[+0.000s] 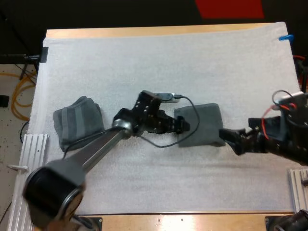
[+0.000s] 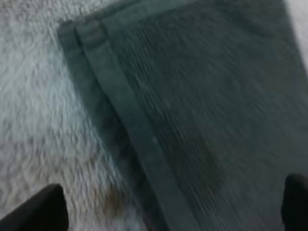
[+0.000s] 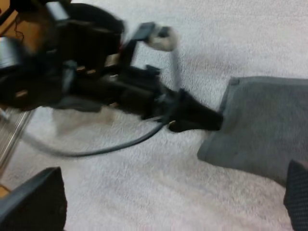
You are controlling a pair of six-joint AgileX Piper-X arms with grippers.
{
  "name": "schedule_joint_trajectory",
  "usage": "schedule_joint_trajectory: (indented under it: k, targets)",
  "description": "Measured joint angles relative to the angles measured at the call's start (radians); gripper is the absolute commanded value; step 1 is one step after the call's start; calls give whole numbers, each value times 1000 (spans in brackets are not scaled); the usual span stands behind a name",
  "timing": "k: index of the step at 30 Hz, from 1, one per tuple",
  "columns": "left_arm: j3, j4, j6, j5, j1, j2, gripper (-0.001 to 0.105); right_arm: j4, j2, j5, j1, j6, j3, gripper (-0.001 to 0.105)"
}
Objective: Pick towel from pile fold and stack
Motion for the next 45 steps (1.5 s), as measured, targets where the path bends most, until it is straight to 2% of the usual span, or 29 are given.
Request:
schedule_joint_trajectory:
  k: [3, 9, 14, 16, 18, 19, 22, 25, 27, 29, 34, 37, 39, 45]
  targets:
    - [-65, 23, -23, 11, -3, 82, 86, 33, -42, 5, 0, 0, 0, 89]
    - [-177, 55, -97, 99, -18, 184, 86, 90, -85, 6, 0, 0, 0, 89]
    - [-238, 57, -162, 100, -84, 224, 86, 94, -85, 6, 0, 0, 0, 89]
    - [-253, 57, -176, 100, -104, 232, 82, 95, -85, 6, 0, 0, 0, 89]
    - [-255, 57, -184, 100, -120, 234, 69, 103, -85, 6, 0, 0, 0, 89]
    - [-255, 59, -188, 100, -124, 235, 65, 109, -85, 7, 0, -1, 0, 89]
    - [-255, 69, -205, 100, -134, 235, 45, 126, -85, 33, 0, -2, 0, 89]
    - [-255, 75, -207, 100, -136, 235, 21, 132, -85, 59, 0, -5, 0, 89]
    - [-255, 76, -210, 100, -137, 235, 1, 132, -85, 75, 0, -4, 0, 89]
    - [-255, 76, -201, 100, -137, 235, 0, 132, -85, 86, 0, -4, 0, 89]
    - [-272, 105, -103, 95, -134, 235, 0, 132, -85, 91, 0, -8, 0, 89]
    - [-311, 205, 20, 46, -115, 217, 0, 132, -85, 93, 0, -12, 0, 89]
    - [-338, 284, 107, 9, -81, 189, 0, 132, -85, 96, 0, -25, 0, 89]
    - [-413, 486, 319, -34, 64, 89, 0, 132, -85, 105, 0, -58, 0, 89]
